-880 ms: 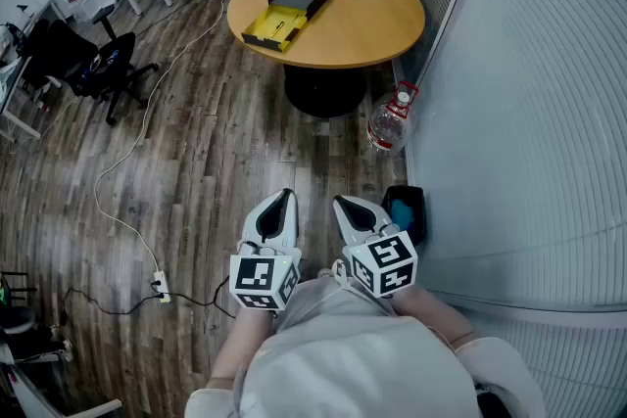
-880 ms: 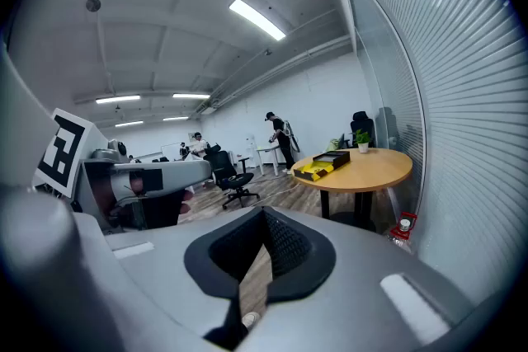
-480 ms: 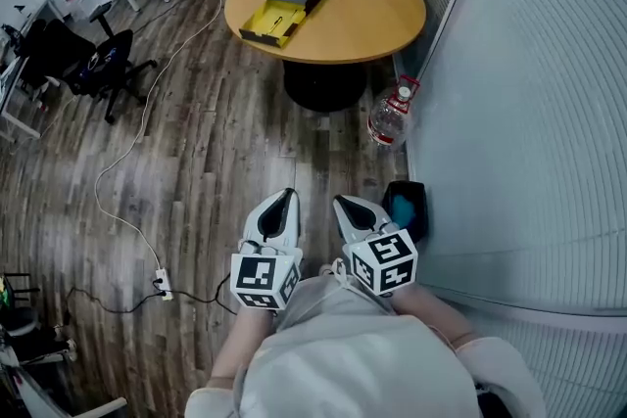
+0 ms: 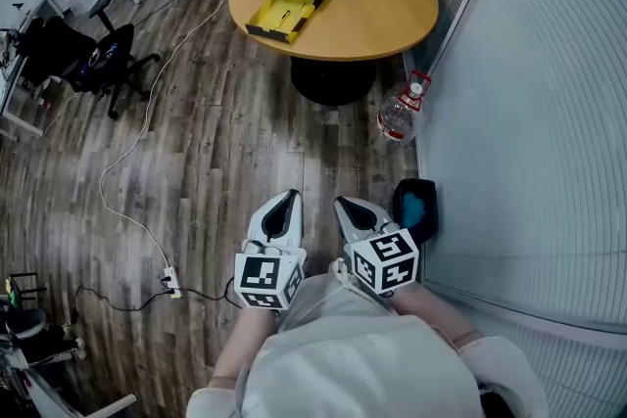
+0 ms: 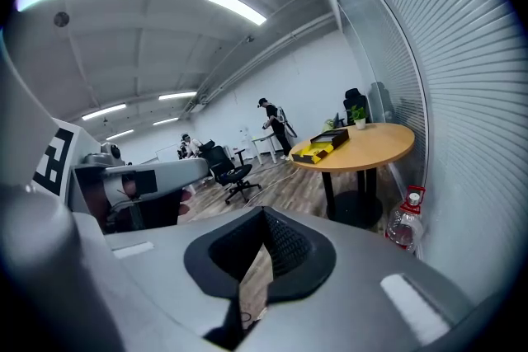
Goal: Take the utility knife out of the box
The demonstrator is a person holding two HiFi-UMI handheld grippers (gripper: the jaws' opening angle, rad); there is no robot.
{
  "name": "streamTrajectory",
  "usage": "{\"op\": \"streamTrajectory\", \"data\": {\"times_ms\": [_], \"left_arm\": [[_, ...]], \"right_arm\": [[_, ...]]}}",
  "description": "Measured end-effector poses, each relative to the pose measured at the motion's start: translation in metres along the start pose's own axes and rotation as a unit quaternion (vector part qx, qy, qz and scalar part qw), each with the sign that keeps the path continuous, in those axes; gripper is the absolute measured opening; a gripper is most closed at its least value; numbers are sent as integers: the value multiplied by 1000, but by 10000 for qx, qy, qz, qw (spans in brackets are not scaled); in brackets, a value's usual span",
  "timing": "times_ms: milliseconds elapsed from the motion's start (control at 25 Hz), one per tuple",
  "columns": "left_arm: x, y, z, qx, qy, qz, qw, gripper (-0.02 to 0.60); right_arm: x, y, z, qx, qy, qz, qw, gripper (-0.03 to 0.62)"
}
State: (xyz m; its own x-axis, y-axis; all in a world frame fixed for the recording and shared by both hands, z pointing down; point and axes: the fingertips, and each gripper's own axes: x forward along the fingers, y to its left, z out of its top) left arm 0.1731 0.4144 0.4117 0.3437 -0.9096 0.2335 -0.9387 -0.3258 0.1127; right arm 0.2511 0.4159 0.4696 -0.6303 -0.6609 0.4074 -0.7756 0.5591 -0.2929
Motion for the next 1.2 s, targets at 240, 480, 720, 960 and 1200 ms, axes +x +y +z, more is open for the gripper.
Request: {"op": "streamTrajectory", "data": {"times_ms": [240, 480, 720, 960, 1200], "left_arm": [[20, 54, 7, -90, 82, -20, 9999, 6], [42, 128, 22, -228, 103, -83, 9997, 6], [61, 215, 35, -328, 73, -217, 9992, 6], [59, 304, 50, -421, -2, -170, 9990, 6], [52, 367, 51, -469, -26, -100, 9988, 6]], "right_arm": [[51, 13, 14, 60, 169, -3, 9998, 0], [115, 31, 33, 94, 340, -150, 9993, 0], [186, 52, 54, 206, 389, -469, 9979, 0], [254, 88, 75, 202, 386, -597, 9973, 0], [304, 119, 94, 206, 252, -681, 9971, 0]]}}
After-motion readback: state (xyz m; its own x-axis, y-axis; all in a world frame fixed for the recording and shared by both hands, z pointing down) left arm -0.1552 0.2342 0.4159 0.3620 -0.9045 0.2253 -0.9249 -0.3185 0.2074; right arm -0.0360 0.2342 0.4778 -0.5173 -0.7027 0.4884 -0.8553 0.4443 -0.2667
